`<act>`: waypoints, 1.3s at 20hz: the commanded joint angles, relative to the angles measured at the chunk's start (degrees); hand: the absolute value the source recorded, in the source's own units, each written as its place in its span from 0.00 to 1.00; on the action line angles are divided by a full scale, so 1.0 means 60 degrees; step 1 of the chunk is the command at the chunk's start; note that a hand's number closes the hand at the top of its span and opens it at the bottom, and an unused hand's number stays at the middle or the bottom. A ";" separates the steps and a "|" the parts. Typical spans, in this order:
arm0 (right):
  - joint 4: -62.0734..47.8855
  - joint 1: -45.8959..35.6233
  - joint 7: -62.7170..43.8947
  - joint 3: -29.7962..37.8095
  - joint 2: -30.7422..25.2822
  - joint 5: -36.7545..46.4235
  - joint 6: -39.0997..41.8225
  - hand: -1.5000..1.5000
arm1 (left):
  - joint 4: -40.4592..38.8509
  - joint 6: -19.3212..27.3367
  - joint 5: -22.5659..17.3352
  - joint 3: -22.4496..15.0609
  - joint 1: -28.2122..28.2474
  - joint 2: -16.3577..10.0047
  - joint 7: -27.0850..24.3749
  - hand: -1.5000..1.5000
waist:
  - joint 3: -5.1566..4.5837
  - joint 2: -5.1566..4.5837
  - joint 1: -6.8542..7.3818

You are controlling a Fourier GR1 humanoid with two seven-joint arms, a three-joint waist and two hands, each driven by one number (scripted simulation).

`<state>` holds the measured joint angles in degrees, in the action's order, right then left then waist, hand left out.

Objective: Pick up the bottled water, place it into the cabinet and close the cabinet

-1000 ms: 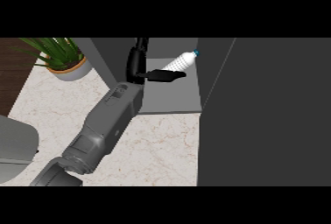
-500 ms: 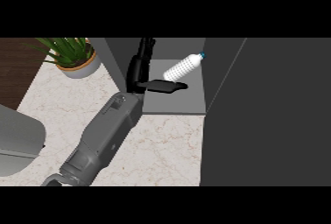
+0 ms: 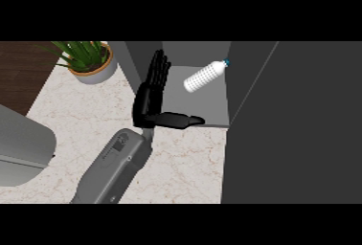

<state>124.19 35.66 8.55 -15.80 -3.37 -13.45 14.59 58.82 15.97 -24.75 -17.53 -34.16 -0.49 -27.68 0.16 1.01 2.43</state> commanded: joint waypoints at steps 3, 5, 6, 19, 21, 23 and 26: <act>0.0190 0.0220 0.0084 -0.0252 -0.0162 0.0243 0.0113 0.00 | 0.4255 0.0806 0.0012 -0.0556 0.2438 -0.0750 0.1301 0.00 | -0.0021 -0.0048 -0.0134; 0.0005 0.0140 0.0303 0.0099 -0.0191 -0.0132 0.0253 0.00 | 0.5625 0.1091 0.0257 -0.1428 0.3647 -0.0730 0.1665 0.00 | -0.0013 -0.0013 -0.0036; -0.0137 0.0174 0.0490 -0.0483 0.0034 0.0373 0.0180 0.00 | 0.5976 0.0798 0.0137 -0.1369 0.4284 -0.1028 0.1494 0.00 | -0.0022 -0.0065 -0.0162; 0.1233 0.0297 -0.0550 -0.1716 -0.2035 0.1562 0.1899 1.00 | 1.0803 0.0910 0.0445 -0.1940 0.8565 -0.3030 0.1222 0.00 | -0.0038 -0.0085 -0.0244; 0.1456 -0.0046 -0.1024 -0.1934 -0.2100 0.1577 0.1907 1.00 | 1.1351 0.0740 0.0463 -0.2013 0.9346 -0.3328 0.0927 0.00 | -0.0040 -0.0100 -0.0181; 0.1627 0.0125 -0.0939 -0.2771 -0.1868 0.2342 0.1692 1.00 | 1.1624 0.0766 0.0326 -0.1727 0.9846 -0.3430 0.0761 0.00 | -0.0040 -0.0092 -0.0274; 0.1729 -0.0494 -0.1173 -0.3053 -0.1737 0.2490 0.1598 1.00 | 1.1590 0.0026 -0.0429 -0.0958 1.0395 -0.3770 0.0390 0.00 | -0.0042 -0.0123 -0.0252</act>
<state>131.36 34.24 1.94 -27.91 -13.58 -0.22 21.93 126.66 19.21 -24.19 -26.79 23.49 -20.90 -23.06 0.22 -0.39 1.27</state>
